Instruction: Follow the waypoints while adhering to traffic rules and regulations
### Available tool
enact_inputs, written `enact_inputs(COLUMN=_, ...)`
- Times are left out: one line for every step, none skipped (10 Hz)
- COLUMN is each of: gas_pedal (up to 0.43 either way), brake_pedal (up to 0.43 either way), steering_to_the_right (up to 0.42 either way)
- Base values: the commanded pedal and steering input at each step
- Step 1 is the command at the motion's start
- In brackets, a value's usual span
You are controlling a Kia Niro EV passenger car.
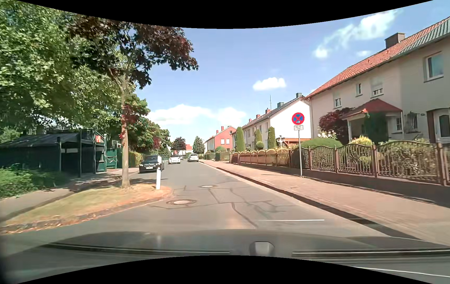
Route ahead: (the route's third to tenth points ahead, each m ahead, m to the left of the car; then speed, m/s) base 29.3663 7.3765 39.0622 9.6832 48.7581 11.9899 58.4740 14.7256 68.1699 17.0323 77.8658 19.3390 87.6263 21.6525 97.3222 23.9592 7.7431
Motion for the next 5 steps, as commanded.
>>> enact_inputs(gas_pedal=0.189, brake_pedal=0.006, steering_to_the_right=-0.034)
enact_inputs(gas_pedal=0.189, brake_pedal=0.006, steering_to_the_right=-0.046)
enact_inputs(gas_pedal=0.189, brake_pedal=0.006, steering_to_the_right=-0.055)
enact_inputs(gas_pedal=0.189, brake_pedal=0.006, steering_to_the_right=-0.067)
enact_inputs(gas_pedal=0.189, brake_pedal=0.006, steering_to_the_right=-0.077)
